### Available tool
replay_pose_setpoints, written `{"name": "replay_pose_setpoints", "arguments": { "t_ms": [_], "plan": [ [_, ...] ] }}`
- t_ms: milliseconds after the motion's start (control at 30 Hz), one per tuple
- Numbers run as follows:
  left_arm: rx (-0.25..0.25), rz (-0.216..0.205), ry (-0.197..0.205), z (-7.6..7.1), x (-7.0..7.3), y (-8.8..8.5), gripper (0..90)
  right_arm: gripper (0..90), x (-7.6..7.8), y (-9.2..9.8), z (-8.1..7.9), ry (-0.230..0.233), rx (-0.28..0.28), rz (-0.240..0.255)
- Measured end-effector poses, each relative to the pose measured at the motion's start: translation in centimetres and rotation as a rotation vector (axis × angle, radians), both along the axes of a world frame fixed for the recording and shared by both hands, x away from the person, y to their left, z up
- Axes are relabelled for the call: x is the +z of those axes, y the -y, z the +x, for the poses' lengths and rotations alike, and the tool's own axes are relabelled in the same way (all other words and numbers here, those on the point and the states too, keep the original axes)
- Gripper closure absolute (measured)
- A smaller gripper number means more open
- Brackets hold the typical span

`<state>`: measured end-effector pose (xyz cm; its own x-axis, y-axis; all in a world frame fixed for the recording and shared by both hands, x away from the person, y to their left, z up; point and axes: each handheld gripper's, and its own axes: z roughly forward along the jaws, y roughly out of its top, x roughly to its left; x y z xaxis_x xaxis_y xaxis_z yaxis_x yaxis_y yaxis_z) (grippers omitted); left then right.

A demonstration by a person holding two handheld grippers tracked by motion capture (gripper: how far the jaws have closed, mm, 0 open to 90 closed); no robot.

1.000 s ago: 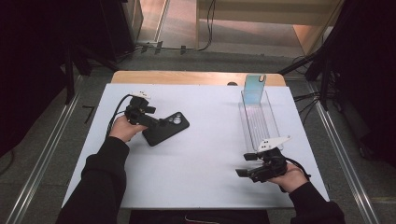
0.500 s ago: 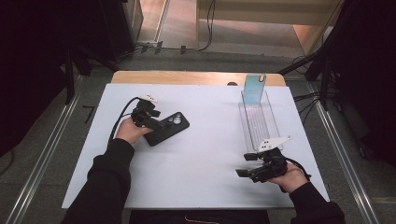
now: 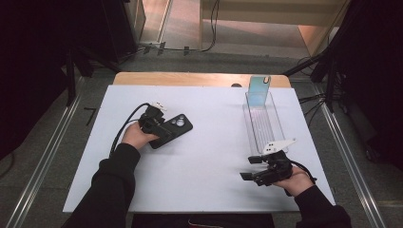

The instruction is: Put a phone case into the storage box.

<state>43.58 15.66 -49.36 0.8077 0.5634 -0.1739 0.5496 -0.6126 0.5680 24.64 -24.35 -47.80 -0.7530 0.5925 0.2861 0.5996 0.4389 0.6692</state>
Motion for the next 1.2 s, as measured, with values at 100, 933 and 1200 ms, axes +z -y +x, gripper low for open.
{"name": "replay_pose_setpoints", "arguments": {
  "t_ms": [100, 933, 1200],
  "plan": [
    [-0.013, 0.011, 0.019, -0.2, -0.1, 0.0, 2.0, 22.9, 0.0, 0.0, 0.0, -0.001, 0.001, 0.002],
    [0.015, 0.055, 0.202, -2.1, -1.0, 0.1, 13.8, 22.9, 0.0, -0.1, 0.0, 0.003, 0.0, 0.006],
    [0.022, 0.068, 0.199, -2.3, -0.9, 0.2, 15.2, 22.9, 0.1, 0.0, 0.0, 0.0, -0.002, 0.004]
  ]
}}
